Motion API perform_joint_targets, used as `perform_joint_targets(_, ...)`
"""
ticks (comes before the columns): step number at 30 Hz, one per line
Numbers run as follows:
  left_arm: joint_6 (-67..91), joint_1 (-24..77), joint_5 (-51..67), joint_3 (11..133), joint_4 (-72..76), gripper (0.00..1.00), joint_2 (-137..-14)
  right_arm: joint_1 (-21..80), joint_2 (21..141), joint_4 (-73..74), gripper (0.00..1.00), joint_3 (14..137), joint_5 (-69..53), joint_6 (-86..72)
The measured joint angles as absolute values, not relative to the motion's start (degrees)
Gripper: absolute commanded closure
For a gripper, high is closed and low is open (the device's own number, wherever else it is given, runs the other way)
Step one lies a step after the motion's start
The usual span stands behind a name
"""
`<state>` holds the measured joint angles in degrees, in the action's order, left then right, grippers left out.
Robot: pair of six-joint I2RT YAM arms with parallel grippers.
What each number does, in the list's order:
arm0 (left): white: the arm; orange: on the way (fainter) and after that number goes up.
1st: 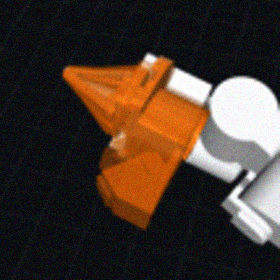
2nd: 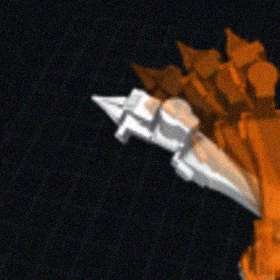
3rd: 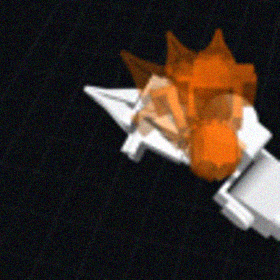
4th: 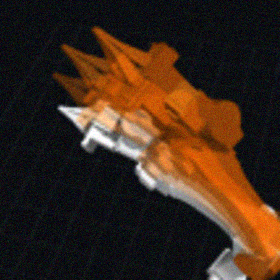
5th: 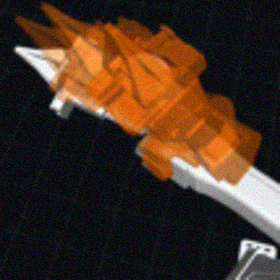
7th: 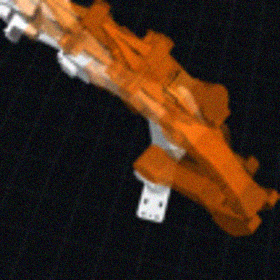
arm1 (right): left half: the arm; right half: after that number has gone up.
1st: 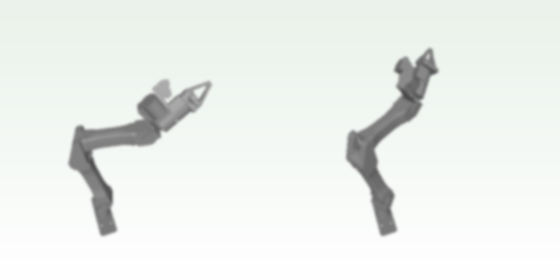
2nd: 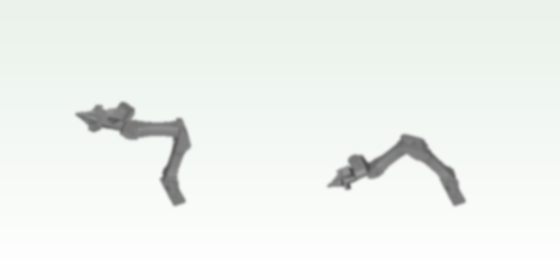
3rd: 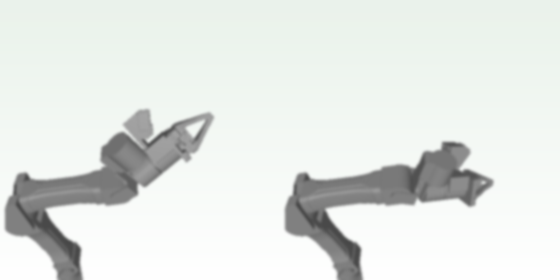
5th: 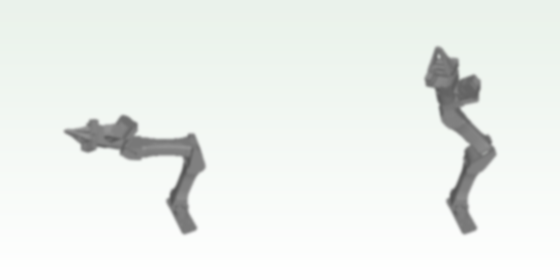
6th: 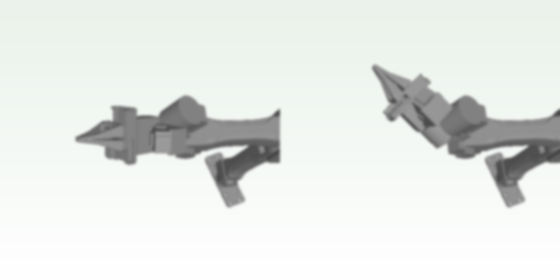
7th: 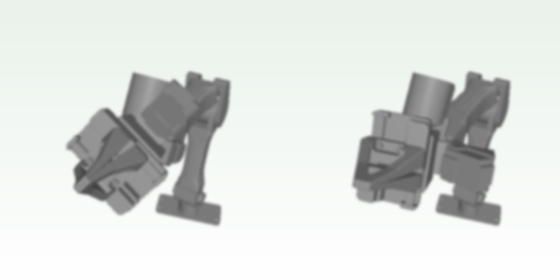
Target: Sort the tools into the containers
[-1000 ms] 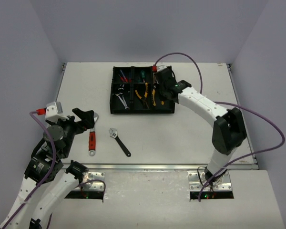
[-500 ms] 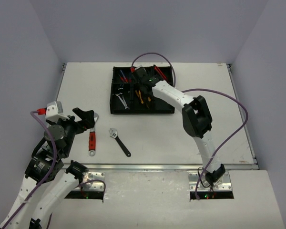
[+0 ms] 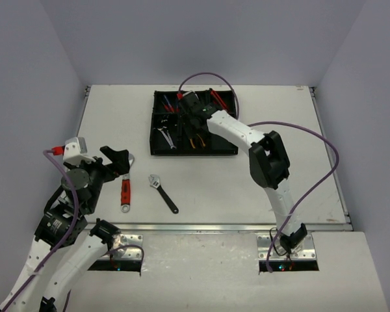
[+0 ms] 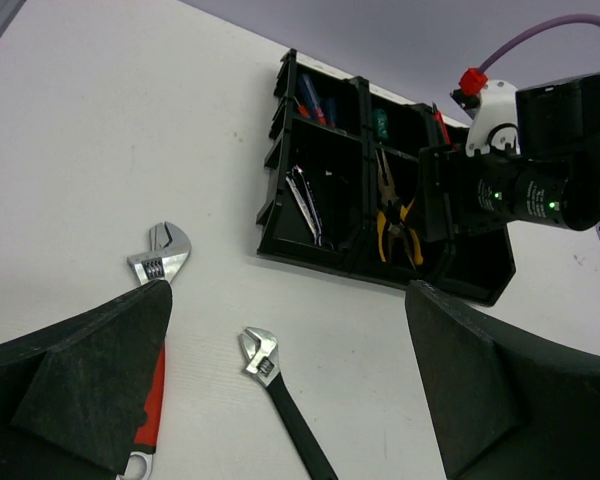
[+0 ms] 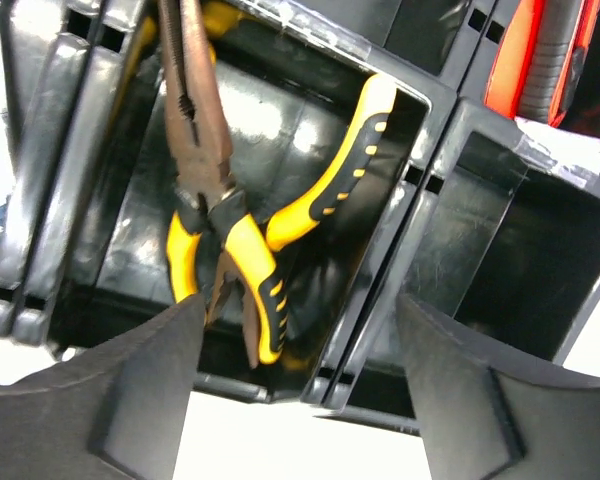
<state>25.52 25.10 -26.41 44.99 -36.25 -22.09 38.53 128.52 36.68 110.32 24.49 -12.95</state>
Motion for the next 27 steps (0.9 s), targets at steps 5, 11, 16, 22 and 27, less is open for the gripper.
perform_joint_targets(5,25.6,25.1,-26.7,45.0,-36.3,0.0,-24.5,38.8,121.7,36.1,0.01,105.1,23.2,-15.5)
perform_joint_targets(11,26.0,25.1,-27.2,45.3,-36.9,0.0,-33.3,38.8,99.9,31.2,0.01,84.8,18.1,-21.6)
perform_joint_targets(16,26.0,24.1,-27.3,45.3,-37.9,0.0,-37.9,39.1,89.6,27.3,0.02,74.6,5.6,-25.9)
perform_joint_targets(22,27.0,21.7,-29.6,45.3,-39.2,0.0,-35.6,47.5,97.5,28.3,0.14,75.9,3.0,-28.2)
perform_joint_targets(27,28.6,21.6,-32.2,45.3,-40.0,0.0,-30.3,55.5,113.4,36.0,0.2,87.4,5.0,-28.7)
